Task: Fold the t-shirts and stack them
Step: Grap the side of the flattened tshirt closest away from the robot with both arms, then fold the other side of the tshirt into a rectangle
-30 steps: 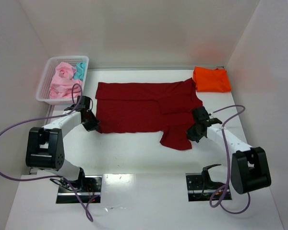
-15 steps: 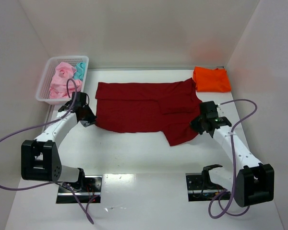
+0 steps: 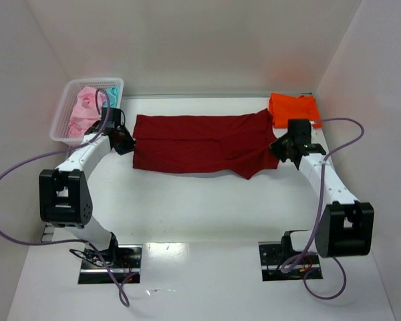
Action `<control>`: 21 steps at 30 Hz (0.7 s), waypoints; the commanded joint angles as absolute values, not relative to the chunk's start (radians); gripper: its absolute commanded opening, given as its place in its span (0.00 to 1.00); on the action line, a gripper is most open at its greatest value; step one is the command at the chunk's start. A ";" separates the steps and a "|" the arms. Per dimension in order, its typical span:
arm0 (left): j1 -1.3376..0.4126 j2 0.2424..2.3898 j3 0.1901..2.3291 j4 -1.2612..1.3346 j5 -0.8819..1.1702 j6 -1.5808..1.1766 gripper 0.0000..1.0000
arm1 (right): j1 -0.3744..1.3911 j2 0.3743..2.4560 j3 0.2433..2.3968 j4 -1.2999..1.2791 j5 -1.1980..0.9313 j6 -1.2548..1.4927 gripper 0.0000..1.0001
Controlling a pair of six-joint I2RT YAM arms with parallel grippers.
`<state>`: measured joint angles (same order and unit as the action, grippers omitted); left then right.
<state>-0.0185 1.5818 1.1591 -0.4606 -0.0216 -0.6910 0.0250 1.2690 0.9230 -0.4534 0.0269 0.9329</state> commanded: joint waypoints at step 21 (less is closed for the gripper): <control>0.035 1.953 1.538 -0.359 0.032 -0.629 0.00 | -0.023 1.712 1.316 -0.249 -0.031 0.876 0.01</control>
<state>0.0292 1.9228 1.4960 -0.3878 0.0227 -0.6540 -0.0113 1.6798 1.2541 -0.3058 -0.0307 0.8955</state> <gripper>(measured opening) 0.003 0.012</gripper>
